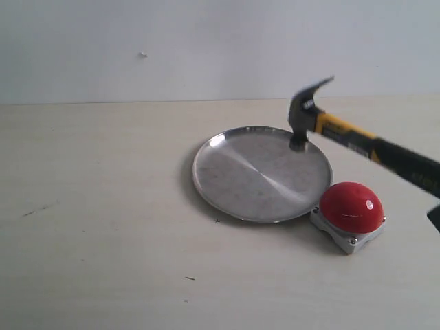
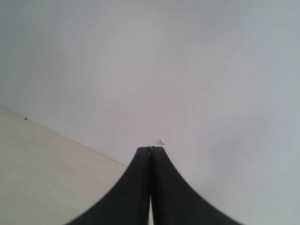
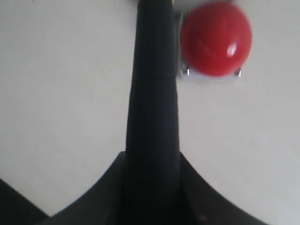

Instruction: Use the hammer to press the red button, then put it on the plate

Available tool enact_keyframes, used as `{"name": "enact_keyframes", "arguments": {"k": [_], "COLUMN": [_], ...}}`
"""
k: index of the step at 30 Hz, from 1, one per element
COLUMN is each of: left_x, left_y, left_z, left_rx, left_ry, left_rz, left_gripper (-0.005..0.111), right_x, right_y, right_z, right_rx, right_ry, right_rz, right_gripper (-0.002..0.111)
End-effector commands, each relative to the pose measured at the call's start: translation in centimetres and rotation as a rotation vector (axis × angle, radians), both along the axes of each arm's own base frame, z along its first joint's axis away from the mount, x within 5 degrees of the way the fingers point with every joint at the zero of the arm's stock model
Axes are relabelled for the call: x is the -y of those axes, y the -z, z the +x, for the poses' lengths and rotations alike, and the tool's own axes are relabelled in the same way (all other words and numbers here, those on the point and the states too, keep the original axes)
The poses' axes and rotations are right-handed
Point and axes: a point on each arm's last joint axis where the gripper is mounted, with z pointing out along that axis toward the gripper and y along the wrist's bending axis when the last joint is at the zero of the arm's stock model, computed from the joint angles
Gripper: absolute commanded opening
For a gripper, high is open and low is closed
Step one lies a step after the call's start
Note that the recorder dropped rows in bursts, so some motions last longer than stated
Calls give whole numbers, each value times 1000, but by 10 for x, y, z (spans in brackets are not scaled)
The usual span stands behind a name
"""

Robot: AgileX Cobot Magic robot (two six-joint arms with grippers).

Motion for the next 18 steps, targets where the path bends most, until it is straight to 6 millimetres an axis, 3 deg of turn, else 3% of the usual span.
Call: {"name": "enact_keyframes", "arguments": {"k": [1, 8, 18], "left_x": [0, 0, 0], "left_y": [1, 1, 1], "left_z": [-1, -1, -1], "left_rx": [3, 3, 3], "left_ry": [0, 0, 0], "left_rz": [1, 1, 1], "left_gripper": [0, 0, 0], "right_x": [-8, -19, -44], "right_y": [-35, -29, 14], "right_z": [3, 44, 126], "right_rx": [237, 278, 292], "right_ry": [33, 232, 479], "right_rz": [205, 347, 576], "right_gripper": [0, 0, 0]}}
